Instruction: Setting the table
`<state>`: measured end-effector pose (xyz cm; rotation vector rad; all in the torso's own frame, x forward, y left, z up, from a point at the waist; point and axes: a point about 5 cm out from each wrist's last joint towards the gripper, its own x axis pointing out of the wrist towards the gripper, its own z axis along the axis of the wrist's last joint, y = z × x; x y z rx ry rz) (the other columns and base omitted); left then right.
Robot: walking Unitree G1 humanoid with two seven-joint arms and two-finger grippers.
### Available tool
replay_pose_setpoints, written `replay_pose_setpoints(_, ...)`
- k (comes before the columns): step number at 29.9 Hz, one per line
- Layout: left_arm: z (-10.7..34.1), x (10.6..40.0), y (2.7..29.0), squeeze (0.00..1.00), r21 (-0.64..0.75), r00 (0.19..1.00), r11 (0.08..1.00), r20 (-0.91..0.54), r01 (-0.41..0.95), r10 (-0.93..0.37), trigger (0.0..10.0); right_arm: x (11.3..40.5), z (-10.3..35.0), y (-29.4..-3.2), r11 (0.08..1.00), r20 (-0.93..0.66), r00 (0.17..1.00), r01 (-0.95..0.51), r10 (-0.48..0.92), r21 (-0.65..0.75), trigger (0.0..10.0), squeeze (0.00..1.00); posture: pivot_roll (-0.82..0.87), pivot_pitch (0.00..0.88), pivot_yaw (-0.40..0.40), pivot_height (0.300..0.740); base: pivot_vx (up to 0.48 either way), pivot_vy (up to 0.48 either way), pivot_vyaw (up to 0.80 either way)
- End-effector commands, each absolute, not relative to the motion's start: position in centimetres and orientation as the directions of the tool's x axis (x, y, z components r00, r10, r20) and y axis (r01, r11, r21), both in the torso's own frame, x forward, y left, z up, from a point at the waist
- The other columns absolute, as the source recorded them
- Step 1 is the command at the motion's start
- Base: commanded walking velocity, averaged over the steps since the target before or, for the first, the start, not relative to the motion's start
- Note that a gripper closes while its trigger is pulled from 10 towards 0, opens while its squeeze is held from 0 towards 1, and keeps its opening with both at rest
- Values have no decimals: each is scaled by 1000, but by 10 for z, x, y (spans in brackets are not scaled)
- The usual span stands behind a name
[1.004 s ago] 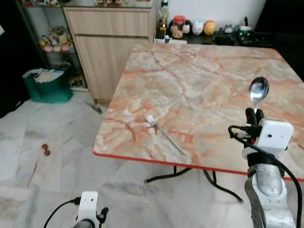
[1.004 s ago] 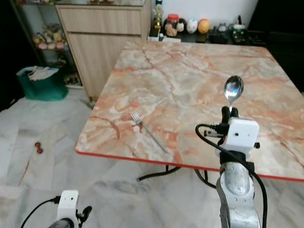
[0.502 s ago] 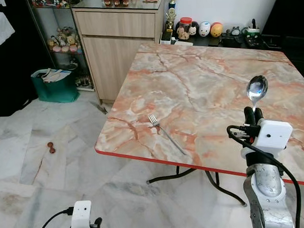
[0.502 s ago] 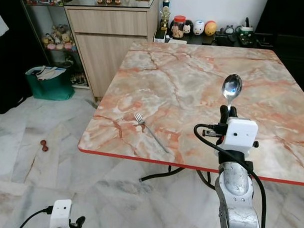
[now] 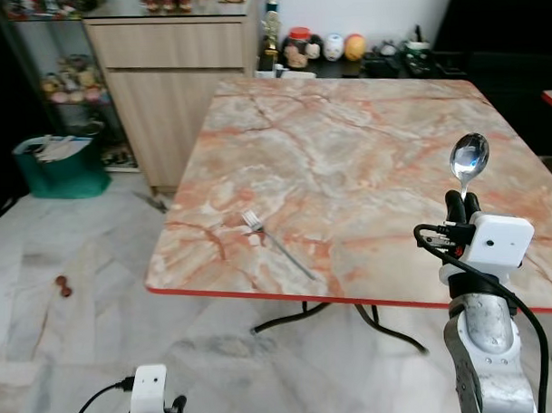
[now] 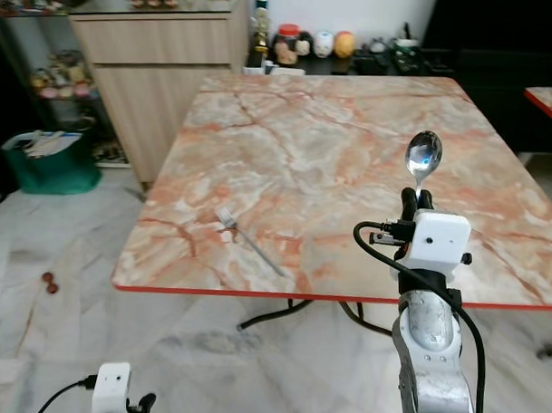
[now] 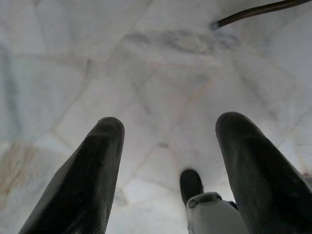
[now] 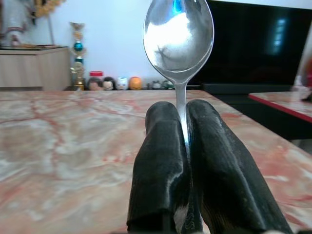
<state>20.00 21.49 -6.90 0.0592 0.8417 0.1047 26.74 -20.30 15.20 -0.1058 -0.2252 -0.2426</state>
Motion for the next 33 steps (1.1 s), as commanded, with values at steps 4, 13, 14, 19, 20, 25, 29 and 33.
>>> replay_pose_setpoints(4, -70, 199, 215, 0, 87, 653, 992, -747, -89, 124, 10000, 270, 155, -205, 965, 237, 944, 252, -228, -76, 10000, 0, 63, 0, -31, 740, 0, 0, -788)
replay_pose_setpoints(13, -69, 201, 214, 0, 92, 657, 992, -743, -87, 126, 10000, 271, 158, -205, 964, 251, 941, 254, -227, -80, 10000, 0, 64, 0, -33, 740, 0, 0, -350)
replay_pose_setpoints(14, -69, 201, 214, 0, 93, 657, 992, -743, -86, 126, 10000, 271, 158, -205, 964, 252, 940, 255, -228, -80, 10000, 0, 62, 0, -30, 740, 0, 0, 0)
replay_pose_setpoints(19, -69, 202, 214, 0, 100, 658, 992, -743, -72, 123, 10000, 271, 159, -204, 964, 258, 939, 255, -227, -79, 10000, 0, 60, 0, -28, 740, 0, 0, 0)
replay_pose_setpoints(20, -68, 202, 214, 0, 102, 659, 992, -742, -69, 122, 10000, 271, 159, -204, 964, 259, 939, 255, -227, -79, 10000, 0, 62, 0, -28, 740, 0, 0, 0)
replay_pose_setpoints(25, -68, 203, 213, 0, 114, 661, 992, -740, -58, 124, 10000, 272, 159, -204, 963, 261, 938, 257, -229, -77, 10000, 0, 61, 0, -27, 740, 0, -194, 0)
replay_pose_setpoints(29, -68, 204, 213, 0, 117, 661, 992, -740, -56, 124, 10000, 272, 160, -204, 964, 264, 937, 256, -228, -77, 10000, 0, 57, 0, -25, 740, 0, -352, 0)
replay_pose_setpoints(33, -68, 203, 212, 0, 117, 660, 992, -741, -55, 124, 10000, 272, 160, -204, 963, 263, 937, 258, -228, -82, 10000, 0, 57, 0, -25, 740, 0, -352, 0)
